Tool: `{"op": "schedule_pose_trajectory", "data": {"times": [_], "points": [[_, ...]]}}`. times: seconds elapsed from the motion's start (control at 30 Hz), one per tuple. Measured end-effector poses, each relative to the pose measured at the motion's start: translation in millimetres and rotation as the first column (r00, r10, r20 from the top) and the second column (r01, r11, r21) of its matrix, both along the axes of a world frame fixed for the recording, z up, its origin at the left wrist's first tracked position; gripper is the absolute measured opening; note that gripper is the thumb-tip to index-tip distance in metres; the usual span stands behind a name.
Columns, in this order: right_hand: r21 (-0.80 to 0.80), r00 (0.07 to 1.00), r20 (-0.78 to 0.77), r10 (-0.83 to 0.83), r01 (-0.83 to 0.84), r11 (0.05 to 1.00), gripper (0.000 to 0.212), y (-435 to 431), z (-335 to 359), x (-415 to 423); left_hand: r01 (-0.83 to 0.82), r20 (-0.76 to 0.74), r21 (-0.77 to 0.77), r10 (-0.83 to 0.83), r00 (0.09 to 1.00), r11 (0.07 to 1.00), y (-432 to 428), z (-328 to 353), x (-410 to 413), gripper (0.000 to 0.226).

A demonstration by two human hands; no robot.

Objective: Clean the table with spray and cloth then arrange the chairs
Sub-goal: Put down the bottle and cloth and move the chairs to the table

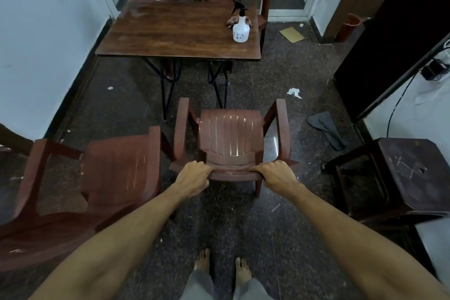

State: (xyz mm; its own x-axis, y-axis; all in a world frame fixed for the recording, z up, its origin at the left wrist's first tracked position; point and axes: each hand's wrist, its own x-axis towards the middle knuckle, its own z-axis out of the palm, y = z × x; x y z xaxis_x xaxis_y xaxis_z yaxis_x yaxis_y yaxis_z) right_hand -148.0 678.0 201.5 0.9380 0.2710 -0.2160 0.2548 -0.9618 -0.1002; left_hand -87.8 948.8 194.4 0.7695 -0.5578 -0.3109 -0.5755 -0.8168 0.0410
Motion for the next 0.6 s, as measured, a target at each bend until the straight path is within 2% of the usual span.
{"op": "schedule_pose_trajectory", "data": {"times": [0.6], "points": [[-0.009, 0.999, 0.009, -0.033, 0.033, 0.999, 0.061, -5.2, -1.9, 19.6, -0.013, -0.009, -0.04, 0.013, 1.0, 0.999, -7.6, 2.1, 18.2, 0.046]]}}
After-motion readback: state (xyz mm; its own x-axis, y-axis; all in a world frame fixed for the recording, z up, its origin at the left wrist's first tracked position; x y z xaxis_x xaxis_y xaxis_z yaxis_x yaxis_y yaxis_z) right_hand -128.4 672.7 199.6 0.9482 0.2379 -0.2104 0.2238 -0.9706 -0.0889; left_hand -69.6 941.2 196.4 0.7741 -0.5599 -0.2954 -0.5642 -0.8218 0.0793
